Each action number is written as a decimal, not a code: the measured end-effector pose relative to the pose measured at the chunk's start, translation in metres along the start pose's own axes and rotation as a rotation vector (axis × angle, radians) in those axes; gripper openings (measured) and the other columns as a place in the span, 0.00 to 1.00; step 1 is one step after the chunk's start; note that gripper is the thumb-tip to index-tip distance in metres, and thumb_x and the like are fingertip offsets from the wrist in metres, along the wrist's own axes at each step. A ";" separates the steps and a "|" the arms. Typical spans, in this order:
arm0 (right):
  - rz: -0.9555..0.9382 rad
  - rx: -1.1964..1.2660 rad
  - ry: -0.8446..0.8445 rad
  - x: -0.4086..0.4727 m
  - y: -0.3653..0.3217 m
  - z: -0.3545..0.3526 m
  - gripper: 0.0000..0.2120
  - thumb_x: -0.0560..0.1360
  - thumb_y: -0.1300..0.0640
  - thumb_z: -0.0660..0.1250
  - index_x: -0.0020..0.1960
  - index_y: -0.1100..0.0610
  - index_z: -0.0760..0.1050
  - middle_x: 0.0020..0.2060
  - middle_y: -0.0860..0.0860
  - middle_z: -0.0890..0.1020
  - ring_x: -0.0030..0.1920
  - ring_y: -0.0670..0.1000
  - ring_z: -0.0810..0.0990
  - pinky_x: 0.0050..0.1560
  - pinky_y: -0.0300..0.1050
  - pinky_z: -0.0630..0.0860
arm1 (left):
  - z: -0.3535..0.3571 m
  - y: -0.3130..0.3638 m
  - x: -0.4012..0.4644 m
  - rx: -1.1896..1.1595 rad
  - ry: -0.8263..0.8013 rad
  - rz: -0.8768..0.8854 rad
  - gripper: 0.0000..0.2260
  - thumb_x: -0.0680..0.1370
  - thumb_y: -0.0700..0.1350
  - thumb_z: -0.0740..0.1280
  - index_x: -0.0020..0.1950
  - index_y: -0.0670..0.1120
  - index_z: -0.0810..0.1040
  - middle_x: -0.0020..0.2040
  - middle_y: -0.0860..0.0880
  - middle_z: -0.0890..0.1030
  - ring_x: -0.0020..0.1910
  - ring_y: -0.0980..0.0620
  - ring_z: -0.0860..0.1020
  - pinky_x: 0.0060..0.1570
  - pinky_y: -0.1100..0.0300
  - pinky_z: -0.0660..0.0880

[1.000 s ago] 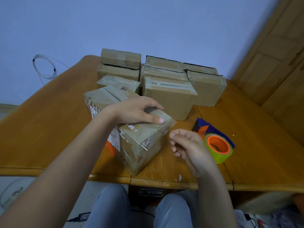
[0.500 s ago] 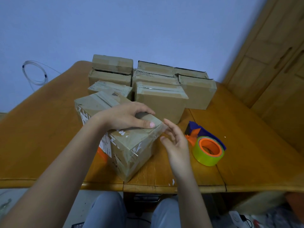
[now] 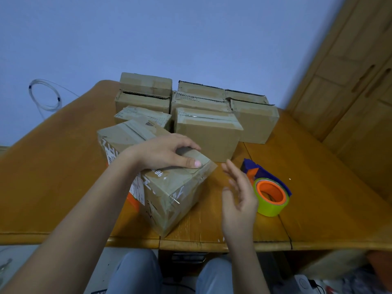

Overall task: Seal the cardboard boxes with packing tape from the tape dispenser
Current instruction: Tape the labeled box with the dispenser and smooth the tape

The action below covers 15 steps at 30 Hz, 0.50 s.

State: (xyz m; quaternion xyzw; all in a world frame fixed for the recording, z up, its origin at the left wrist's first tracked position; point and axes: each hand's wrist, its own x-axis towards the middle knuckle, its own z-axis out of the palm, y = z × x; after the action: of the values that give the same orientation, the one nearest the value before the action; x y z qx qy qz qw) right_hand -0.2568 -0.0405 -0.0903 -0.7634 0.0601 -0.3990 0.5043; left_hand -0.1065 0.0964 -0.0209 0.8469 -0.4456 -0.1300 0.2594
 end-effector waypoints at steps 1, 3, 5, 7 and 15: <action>-0.118 -0.072 -0.017 -0.004 -0.002 0.002 0.26 0.71 0.66 0.58 0.67 0.52 0.72 0.62 0.44 0.77 0.65 0.43 0.72 0.65 0.37 0.67 | 0.000 0.000 0.000 -0.004 0.002 -0.001 0.31 0.70 0.64 0.63 0.70 0.51 0.72 0.65 0.56 0.72 0.62 0.60 0.68 0.56 0.68 0.63; -0.315 -0.213 -0.101 -0.013 -0.003 0.010 0.29 0.69 0.64 0.57 0.70 0.56 0.70 0.69 0.49 0.71 0.72 0.50 0.64 0.72 0.43 0.60 | 0.000 0.001 -0.001 0.001 0.009 0.006 0.31 0.72 0.66 0.64 0.70 0.51 0.72 0.64 0.55 0.72 0.63 0.60 0.68 0.59 0.65 0.62; -0.404 -0.292 -0.188 -0.023 0.000 0.020 0.32 0.69 0.63 0.57 0.73 0.55 0.65 0.73 0.50 0.67 0.75 0.53 0.59 0.74 0.53 0.55 | 0.000 0.000 -0.001 0.012 0.012 0.018 0.31 0.71 0.65 0.62 0.69 0.50 0.72 0.62 0.56 0.72 0.63 0.59 0.68 0.61 0.64 0.63; -0.421 -0.339 -0.221 -0.035 0.007 0.029 0.33 0.68 0.63 0.56 0.74 0.54 0.62 0.75 0.50 0.63 0.77 0.54 0.55 0.74 0.60 0.51 | -0.001 -0.001 -0.001 0.002 0.011 0.019 0.30 0.71 0.65 0.62 0.69 0.50 0.73 0.61 0.56 0.73 0.62 0.59 0.69 0.62 0.64 0.64; -0.375 -0.399 -0.188 -0.050 0.037 0.043 0.39 0.69 0.61 0.55 0.78 0.50 0.48 0.78 0.45 0.52 0.77 0.58 0.49 0.73 0.63 0.41 | -0.001 0.001 -0.002 -0.029 -0.005 0.024 0.30 0.72 0.64 0.63 0.69 0.50 0.73 0.61 0.55 0.73 0.61 0.57 0.70 0.62 0.62 0.67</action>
State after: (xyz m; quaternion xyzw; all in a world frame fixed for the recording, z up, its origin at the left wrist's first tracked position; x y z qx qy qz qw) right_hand -0.2504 -0.0025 -0.1554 -0.8789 -0.0520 -0.3932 0.2651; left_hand -0.1075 0.0980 -0.0196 0.8372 -0.4546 -0.1356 0.2722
